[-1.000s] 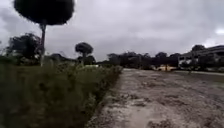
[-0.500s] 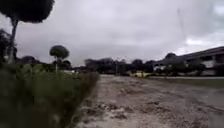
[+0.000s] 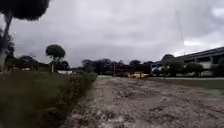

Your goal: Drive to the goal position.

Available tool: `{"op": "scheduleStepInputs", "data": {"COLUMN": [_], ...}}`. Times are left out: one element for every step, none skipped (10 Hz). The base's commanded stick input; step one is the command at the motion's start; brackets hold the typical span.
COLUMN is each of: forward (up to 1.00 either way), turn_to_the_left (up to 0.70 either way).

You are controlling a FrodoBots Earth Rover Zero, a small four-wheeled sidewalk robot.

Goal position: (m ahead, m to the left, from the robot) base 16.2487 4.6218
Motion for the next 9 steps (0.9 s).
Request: {"op": "scheduleStepInputs", "data": {"forward": [0.50,0.50,0.50,0.50,0.50,0.50,0.50,0.50,0.50], "turn_to_the_left": [0.00,0.00,0.00,0.00,0.00,0.00,0.00,0.00,0.00]}}
